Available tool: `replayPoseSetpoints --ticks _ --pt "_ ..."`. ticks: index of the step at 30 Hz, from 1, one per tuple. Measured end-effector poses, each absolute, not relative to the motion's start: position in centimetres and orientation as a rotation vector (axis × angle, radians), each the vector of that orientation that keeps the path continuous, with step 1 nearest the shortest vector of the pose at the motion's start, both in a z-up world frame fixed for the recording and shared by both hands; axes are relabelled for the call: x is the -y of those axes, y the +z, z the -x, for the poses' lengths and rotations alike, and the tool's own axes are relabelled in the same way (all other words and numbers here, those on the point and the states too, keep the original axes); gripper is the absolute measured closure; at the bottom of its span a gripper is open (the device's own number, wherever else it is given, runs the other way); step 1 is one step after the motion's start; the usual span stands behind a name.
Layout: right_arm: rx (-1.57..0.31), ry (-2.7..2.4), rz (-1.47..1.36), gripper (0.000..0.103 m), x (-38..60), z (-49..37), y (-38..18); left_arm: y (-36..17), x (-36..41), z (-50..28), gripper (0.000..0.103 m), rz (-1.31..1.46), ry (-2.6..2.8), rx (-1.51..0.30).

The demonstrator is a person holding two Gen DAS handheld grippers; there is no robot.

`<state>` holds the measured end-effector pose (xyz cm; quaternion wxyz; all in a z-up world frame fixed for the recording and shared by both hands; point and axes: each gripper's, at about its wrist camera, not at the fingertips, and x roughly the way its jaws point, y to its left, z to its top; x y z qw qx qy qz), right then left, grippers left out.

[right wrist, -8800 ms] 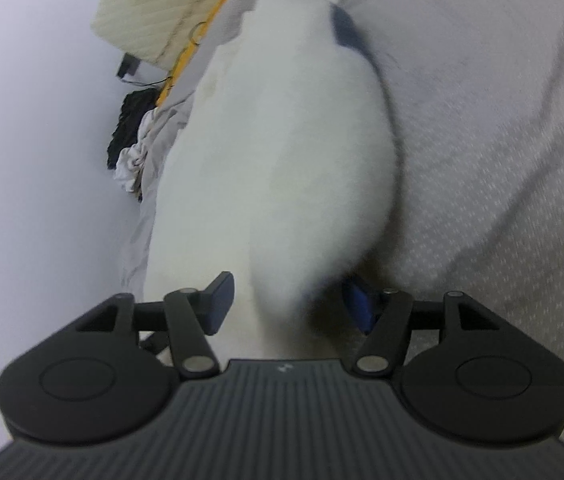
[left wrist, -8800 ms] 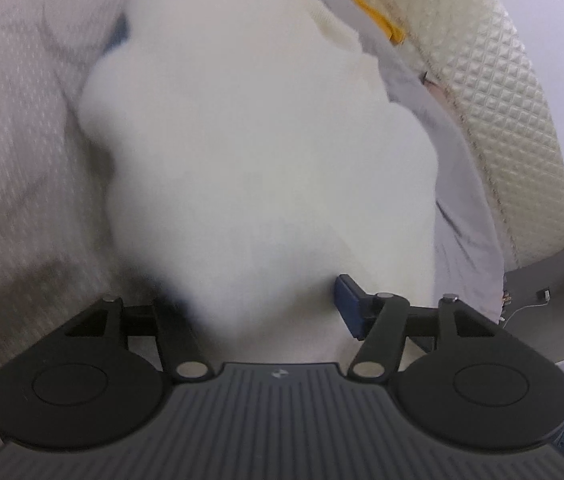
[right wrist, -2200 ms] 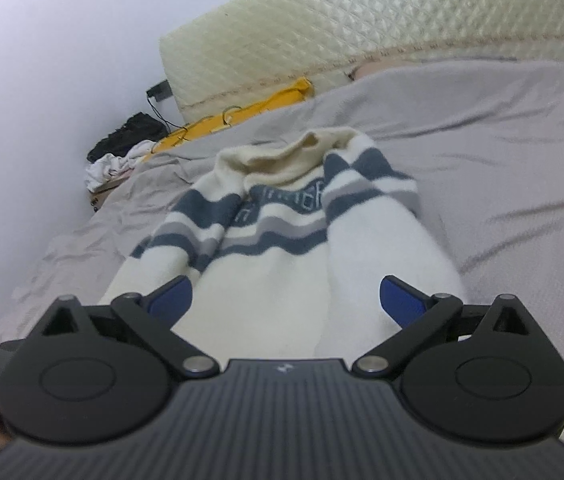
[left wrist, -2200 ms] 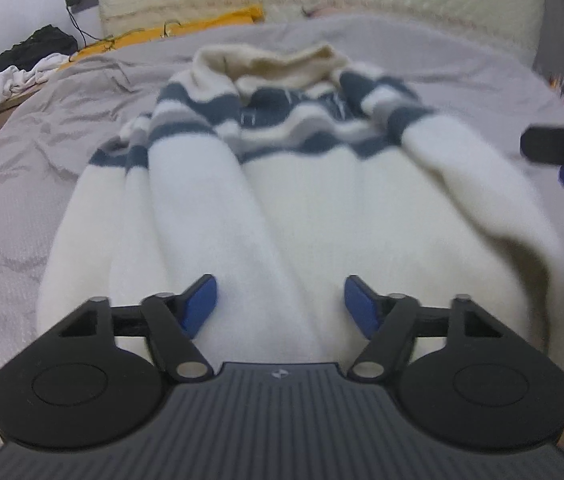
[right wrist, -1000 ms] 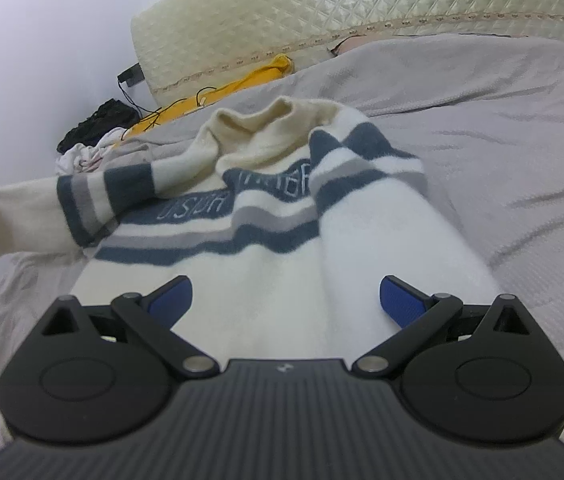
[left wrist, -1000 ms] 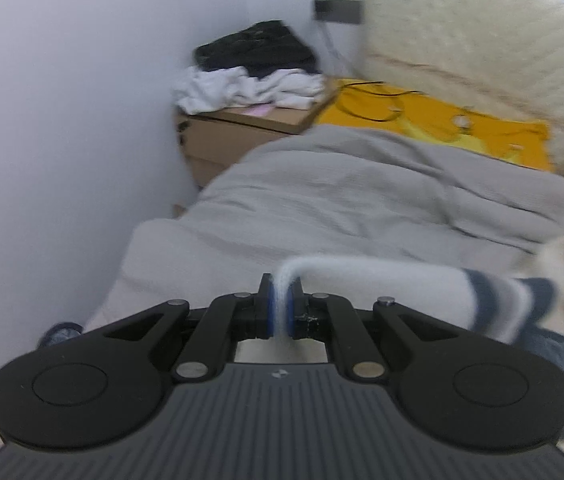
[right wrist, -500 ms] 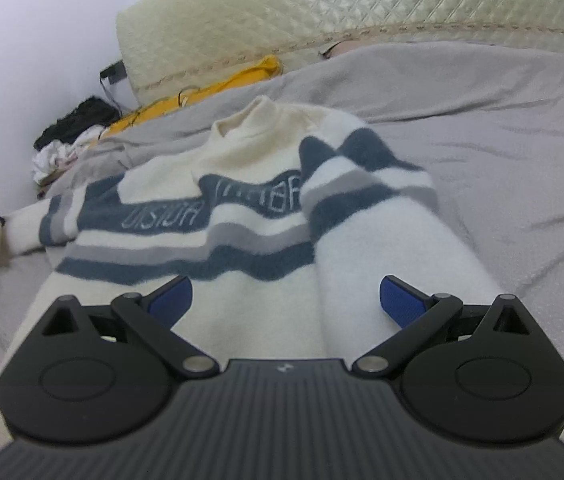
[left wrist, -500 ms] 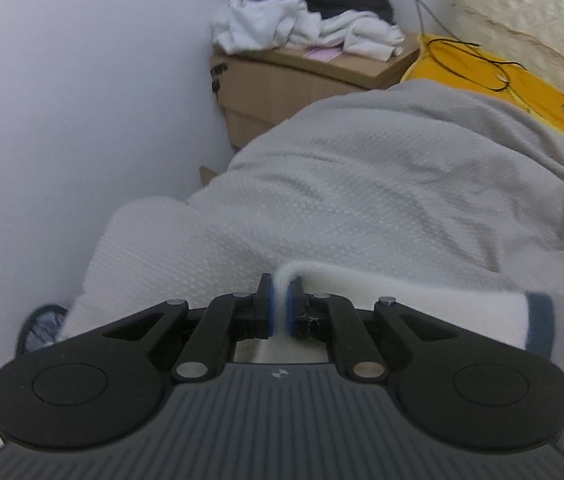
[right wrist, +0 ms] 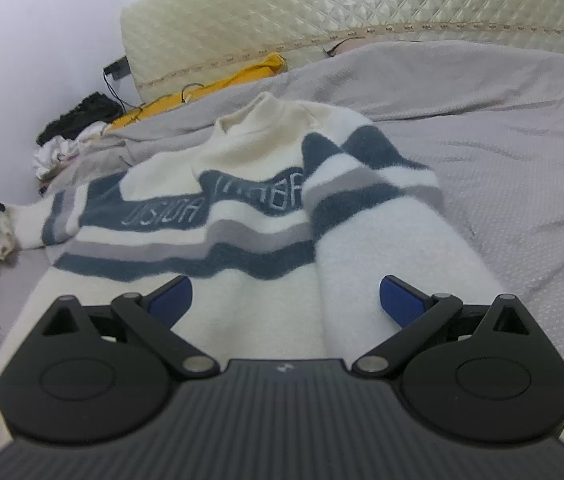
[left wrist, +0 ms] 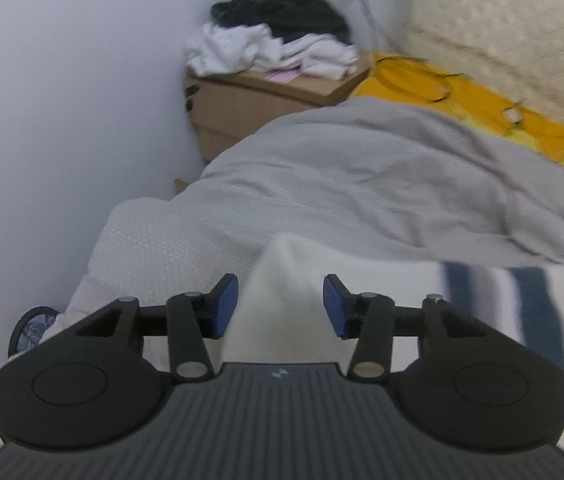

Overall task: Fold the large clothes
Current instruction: 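Release the sleeve with the left gripper and lift the tool away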

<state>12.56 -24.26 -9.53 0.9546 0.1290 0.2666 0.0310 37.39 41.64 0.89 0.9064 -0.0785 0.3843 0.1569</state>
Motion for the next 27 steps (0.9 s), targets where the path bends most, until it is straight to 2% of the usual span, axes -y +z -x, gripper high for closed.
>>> replayPoseSetpoints --ticks 7,13,27 --pt "-0.493 0.072 -0.246 0.001 24.7 -10.6 -8.2 6.6 -33.7 -31.0 0.05 0.143 0.155 -0.755" --pt "-0.463 0.091 -0.206 0.001 24.5 -8.8 -7.1 9.0 -25.6 -25.4 0.05 0.152 0.003 -0.706" --pt "-0.431 0.103 -0.17 0.001 24.1 -4.5 -5.4 5.6 -9.3 -15.1 0.05 0.171 -0.247 -0.677"
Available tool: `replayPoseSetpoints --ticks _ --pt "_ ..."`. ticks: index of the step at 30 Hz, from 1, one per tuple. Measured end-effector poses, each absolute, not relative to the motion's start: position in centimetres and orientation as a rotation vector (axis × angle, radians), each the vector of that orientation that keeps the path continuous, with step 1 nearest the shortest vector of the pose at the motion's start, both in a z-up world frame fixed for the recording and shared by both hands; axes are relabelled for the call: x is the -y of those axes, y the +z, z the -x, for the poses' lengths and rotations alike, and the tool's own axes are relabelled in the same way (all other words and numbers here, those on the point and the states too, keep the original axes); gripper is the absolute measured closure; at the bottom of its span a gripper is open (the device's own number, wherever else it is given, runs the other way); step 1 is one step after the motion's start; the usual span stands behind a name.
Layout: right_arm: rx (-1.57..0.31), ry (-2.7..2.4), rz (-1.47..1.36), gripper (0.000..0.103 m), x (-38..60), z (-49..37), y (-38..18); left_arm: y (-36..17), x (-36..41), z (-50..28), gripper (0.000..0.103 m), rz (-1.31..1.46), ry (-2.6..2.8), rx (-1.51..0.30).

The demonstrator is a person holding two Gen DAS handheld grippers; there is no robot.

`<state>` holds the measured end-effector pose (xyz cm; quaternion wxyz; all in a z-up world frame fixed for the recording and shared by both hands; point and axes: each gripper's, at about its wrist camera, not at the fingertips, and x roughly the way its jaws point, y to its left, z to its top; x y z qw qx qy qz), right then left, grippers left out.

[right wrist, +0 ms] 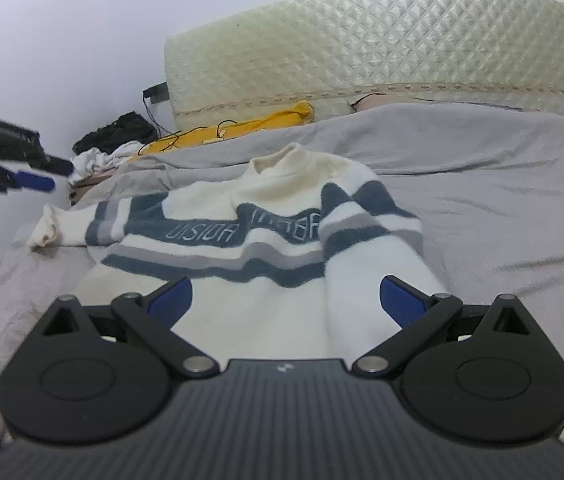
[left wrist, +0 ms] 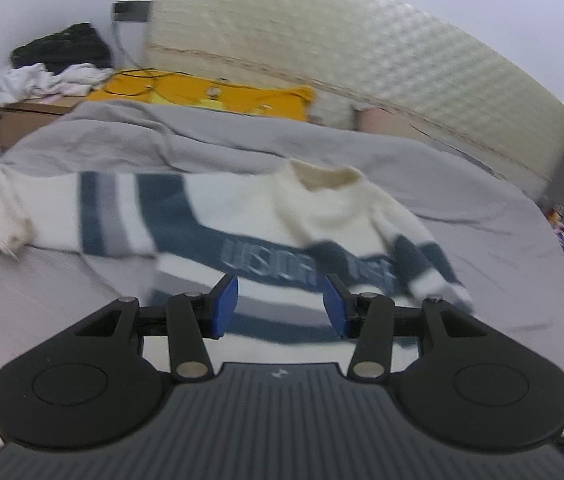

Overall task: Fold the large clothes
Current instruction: 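Release the sleeve with the left gripper and lift the tool away, then grasp the other sleeve with the right gripper and pull it outward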

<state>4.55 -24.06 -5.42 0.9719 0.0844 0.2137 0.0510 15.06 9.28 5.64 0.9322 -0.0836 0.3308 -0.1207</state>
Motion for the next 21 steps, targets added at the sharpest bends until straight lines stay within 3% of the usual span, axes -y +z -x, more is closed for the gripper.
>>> replayPoseSetpoints --ticks 10,21 --pt "-0.467 -0.068 -0.199 0.001 26.4 -3.1 -5.4 3.4 -1.4 -8.7 0.05 0.154 -0.41 -0.677" --pt "-0.679 -0.187 -0.557 0.001 32.3 -5.1 -9.5 -2.5 2.2 -8.1 0.05 0.115 -0.467 -0.746"
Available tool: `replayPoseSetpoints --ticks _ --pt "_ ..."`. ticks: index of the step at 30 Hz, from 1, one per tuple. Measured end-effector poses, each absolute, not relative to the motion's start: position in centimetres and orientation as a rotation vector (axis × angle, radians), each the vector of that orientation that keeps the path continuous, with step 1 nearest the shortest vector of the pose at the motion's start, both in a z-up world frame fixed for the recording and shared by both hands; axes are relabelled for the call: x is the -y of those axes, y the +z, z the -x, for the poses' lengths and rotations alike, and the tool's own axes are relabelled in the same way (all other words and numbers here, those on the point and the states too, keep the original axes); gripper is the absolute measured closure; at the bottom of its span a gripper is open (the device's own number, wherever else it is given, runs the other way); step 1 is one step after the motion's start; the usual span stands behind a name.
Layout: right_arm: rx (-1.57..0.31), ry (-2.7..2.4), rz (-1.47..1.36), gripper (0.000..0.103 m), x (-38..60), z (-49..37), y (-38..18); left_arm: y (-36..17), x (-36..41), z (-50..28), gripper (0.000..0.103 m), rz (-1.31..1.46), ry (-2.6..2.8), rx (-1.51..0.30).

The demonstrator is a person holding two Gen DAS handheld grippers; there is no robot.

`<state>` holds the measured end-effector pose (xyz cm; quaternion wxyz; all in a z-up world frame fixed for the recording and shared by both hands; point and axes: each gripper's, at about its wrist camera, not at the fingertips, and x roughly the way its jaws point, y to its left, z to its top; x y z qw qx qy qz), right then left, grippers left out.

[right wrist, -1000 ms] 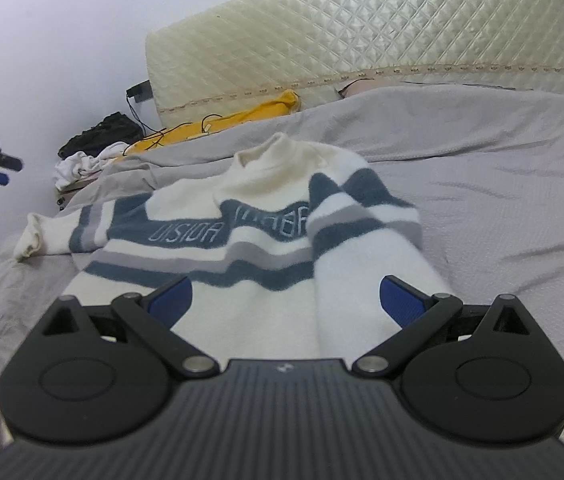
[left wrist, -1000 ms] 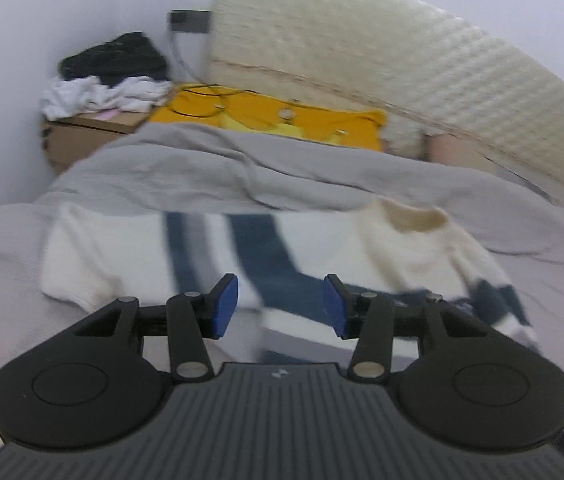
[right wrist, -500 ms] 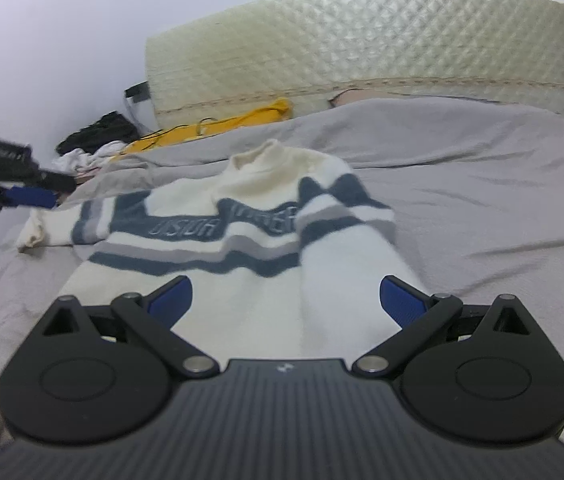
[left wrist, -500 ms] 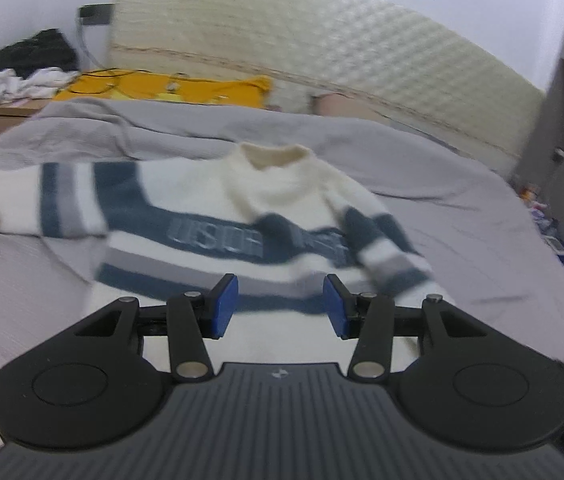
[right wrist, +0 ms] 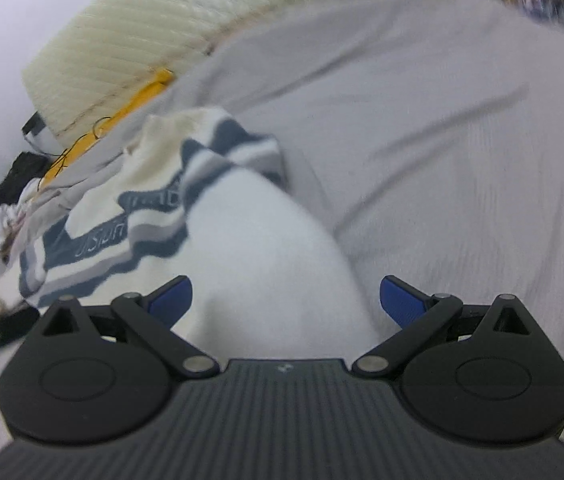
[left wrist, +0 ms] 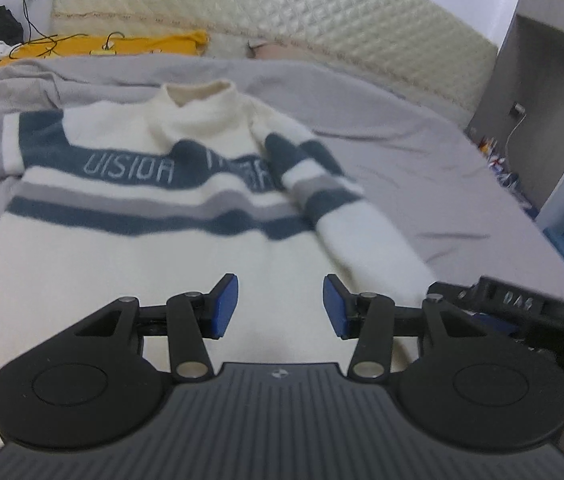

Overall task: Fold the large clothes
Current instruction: 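Grasp the other sleeve with the right gripper and pull it outward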

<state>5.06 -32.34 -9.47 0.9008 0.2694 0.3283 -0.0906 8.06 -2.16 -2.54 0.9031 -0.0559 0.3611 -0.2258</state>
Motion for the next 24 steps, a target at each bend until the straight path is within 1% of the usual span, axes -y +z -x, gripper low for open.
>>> replayPoseSetpoints --ticks 5,9,11,12,13,14,16,17,19,22,24 --pt "-0.757 -0.162 -0.65 0.001 32.8 -6.6 -11.6 -4.5 1.7 -9.5 0.05 0.15 -0.453 -0.775" --pt "-0.788 -0.105 -0.671 0.001 32.1 -7.2 -12.3 -5.2 1.1 -10.2 0.05 0.189 -0.437 -0.781" --pt "-0.793 -0.081 -0.662 0.008 31.6 -7.4 -12.3 -5.4 0.7 -10.4 0.05 0.213 -0.43 -0.782" --pt "-0.796 -0.071 -0.653 0.02 31.4 -7.6 -12.3 -5.4 0.5 -10.4 0.05 0.224 -0.429 -0.78" --pt "-0.8 -0.059 -0.644 0.029 31.1 -7.6 -12.3 -5.5 0.4 -10.5 0.05 0.232 -0.428 -0.78" --pt "-0.8 -0.052 -0.639 0.033 31.0 -7.7 -12.2 -5.5 0.2 -10.5 0.05 0.24 -0.425 -0.779" --pt "-0.797 -0.041 -0.61 0.059 30.7 -7.6 -11.8 -5.6 -0.1 -10.5 0.05 0.254 -0.418 -0.779" --pt "-0.791 -0.044 -0.597 0.064 30.6 -7.5 -11.6 -5.6 -0.2 -10.5 0.05 0.259 -0.414 -0.78" --pt "-0.771 -0.048 -0.572 0.078 30.4 -7.1 -11.0 -5.6 -0.5 -10.2 0.05 0.266 -0.412 -0.777" --pt "-0.736 -0.061 -0.542 0.083 30.3 -6.6 -10.3 -5.6 -0.7 -9.8 0.05 0.278 -0.414 -0.772" --pt "-0.712 -0.081 -0.527 0.084 30.5 -6.4 -9.9 -5.5 -0.6 -9.7 0.05 0.27 -0.419 -0.774"
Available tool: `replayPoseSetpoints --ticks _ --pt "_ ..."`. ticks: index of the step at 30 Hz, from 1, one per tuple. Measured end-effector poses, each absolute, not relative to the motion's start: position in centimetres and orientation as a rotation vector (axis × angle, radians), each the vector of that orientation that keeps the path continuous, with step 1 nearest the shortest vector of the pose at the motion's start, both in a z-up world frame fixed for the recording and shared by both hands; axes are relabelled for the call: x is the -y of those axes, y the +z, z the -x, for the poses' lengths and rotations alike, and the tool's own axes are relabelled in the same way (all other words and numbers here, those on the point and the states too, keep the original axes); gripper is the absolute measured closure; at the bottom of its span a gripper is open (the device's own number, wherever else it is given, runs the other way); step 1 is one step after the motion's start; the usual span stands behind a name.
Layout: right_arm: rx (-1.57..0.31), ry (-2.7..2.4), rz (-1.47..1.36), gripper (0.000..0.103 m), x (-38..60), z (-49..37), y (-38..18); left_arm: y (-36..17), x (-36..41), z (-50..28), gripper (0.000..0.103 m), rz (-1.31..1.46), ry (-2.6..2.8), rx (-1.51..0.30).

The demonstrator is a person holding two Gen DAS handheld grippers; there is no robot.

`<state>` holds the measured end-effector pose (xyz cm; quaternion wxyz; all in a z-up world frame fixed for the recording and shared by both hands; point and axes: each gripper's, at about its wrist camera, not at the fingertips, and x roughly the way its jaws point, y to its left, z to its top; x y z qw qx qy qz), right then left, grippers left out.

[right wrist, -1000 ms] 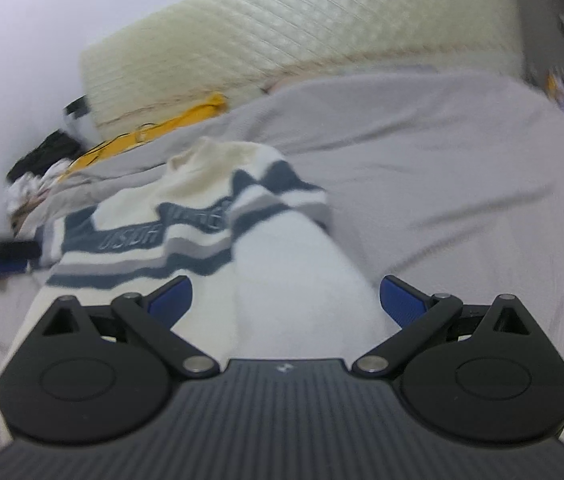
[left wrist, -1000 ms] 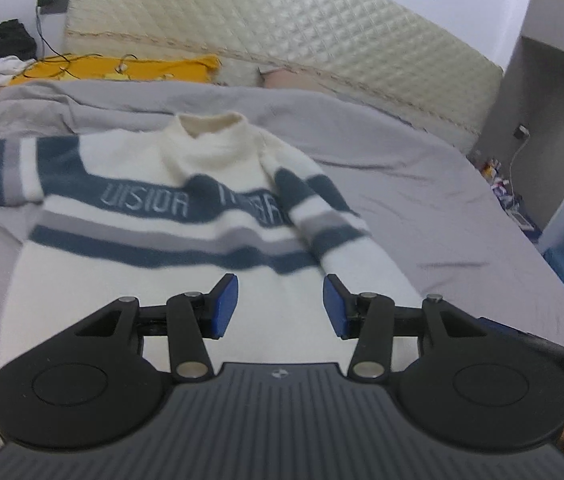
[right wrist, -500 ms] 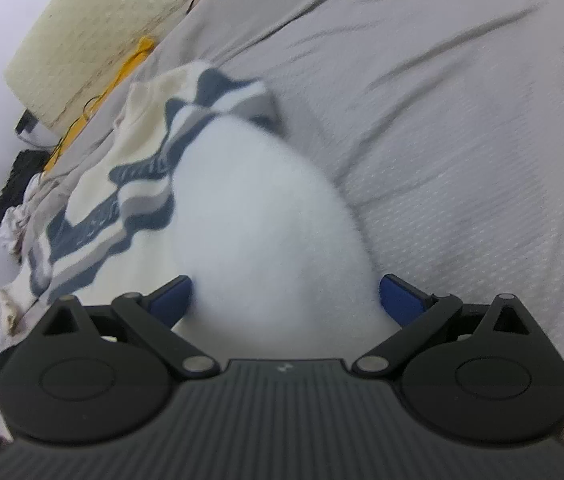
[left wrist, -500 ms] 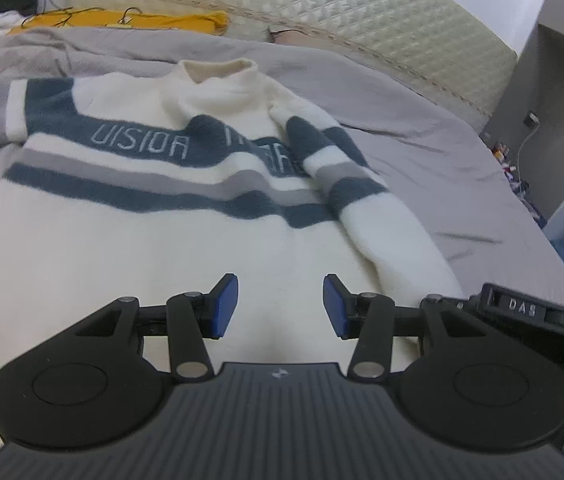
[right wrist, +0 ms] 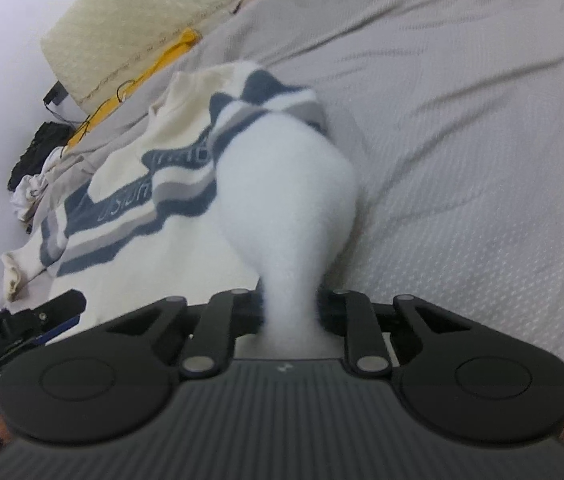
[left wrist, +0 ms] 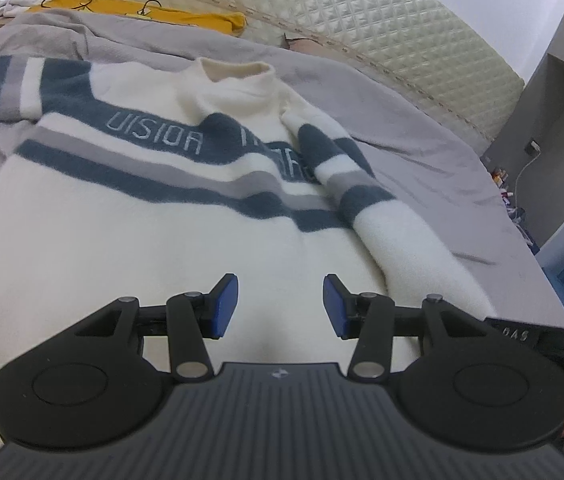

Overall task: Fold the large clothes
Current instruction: 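Grasp the other sleeve with the right gripper and pull it outward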

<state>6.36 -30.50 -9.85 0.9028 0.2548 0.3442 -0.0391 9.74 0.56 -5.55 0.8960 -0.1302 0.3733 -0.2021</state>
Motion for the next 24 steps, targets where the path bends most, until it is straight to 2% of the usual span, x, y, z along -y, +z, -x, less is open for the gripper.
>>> replayPoseSetpoints --ticks 14,24 --pt "-0.547 -0.23 -0.415 0.086 32.7 -5.4 -5.8 -5.4 -1.5 -9.1 0.05 0.292 -0.395 -0.744" --pt "-0.421 -0.389 -0.277 0.086 40.5 -7.4 -0.1 -5.5 -2.1 -9.6 0.05 0.319 -0.395 -0.738"
